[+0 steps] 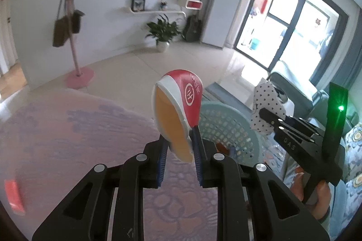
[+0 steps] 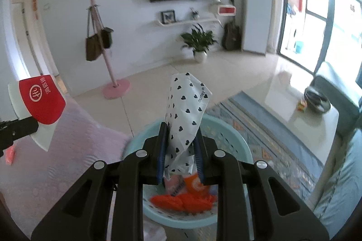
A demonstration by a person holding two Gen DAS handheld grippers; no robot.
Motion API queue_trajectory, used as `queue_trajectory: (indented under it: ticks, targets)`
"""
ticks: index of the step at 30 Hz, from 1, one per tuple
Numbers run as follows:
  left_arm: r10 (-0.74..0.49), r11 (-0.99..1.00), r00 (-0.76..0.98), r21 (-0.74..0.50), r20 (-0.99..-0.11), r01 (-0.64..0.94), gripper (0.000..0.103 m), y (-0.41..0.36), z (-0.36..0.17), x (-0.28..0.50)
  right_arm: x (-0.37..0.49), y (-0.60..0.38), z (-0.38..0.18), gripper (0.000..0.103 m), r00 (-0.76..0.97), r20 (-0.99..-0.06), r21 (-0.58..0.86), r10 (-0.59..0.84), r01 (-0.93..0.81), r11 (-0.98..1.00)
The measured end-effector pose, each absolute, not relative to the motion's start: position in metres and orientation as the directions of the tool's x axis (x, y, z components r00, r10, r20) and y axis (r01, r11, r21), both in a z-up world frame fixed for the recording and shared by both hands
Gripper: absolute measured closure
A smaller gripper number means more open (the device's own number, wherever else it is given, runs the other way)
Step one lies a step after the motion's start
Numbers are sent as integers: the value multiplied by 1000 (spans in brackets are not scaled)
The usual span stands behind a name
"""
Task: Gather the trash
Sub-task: 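Carry the cup and heart-print bag over the basket and open both tools, then grasp the teal packet with the left tool while the right tool grasps the pink packet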
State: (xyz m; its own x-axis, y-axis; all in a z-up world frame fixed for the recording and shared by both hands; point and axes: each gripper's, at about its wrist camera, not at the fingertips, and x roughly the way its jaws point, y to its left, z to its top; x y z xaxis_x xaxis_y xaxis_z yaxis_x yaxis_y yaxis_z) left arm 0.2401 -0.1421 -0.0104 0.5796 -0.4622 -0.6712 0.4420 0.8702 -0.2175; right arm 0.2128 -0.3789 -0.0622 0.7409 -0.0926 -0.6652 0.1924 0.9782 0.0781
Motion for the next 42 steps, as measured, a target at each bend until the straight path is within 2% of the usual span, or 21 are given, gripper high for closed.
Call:
queue_trajectory:
  ticks: [6, 8, 9, 10, 11, 15, 17, 18, 23, 28, 34, 38, 42]
  targets:
    - [-480, 852, 525, -231, -702, 470, 81, -173, -31, 254, 225, -394, -98, 79, 655, -751, 93, -80, 225, 970]
    - [-490, 844, 511, -237, -706, 481, 81, -181, -35, 256, 227, -398, -107, 67, 637, -766, 91, -85, 239, 967]
    - [-492, 843, 510, -238, -706, 483, 81, -183, -35, 256, 226, -399, -108, 52, 635, -768, 96, -86, 246, 964]
    - [-494, 841, 509, -240, -705, 485, 76, -187, -36, 257, 226, -400, -108, 38, 635, -768, 103, -85, 253, 962]
    - [-497, 840, 508, -243, -704, 485, 69, -188, -35, 258, 224, -403, -108, 35, 641, -763, 115, -81, 259, 959]
    - [-509, 835, 517, -248, -688, 491, 57, -189, -34, 254, 219, -409, -104, 35, 651, -753, 121, -91, 273, 954]
    - [-512, 835, 524, -253, -680, 488, 43, -189, -33, 251, 218, -412, -101, 35, 655, -751, 133, -85, 277, 952]
    - [-521, 832, 525, -264, -673, 487, 41, -186, -33, 248, 216, -412, -100, 35, 658, -749, 143, -79, 276, 950]
    - [-527, 833, 523, -287, -670, 473, 38, -173, -31, 240, 212, -406, -93, 35, 665, -743, 145, -73, 266, 953]
    - [-537, 832, 537, -303, -650, 465, 38, -158, -23, 230, 208, -391, -82, 31, 674, -737, 149, -50, 235, 961]
    - [-532, 839, 568, -296, -628, 458, 38, -136, -12, 210, 201, -365, -64, 30, 701, -713, 146, -27, 186, 972]
    - [-531, 845, 602, -317, -596, 431, 30, -106, -4, 201, 196, -335, -48, 28, 723, -690, 121, -7, 125, 985]
    - [-495, 869, 646, -321, -581, 378, 29, -75, 0, 182, 192, -303, -36, 26, 740, -671, 110, 34, 53, 993]
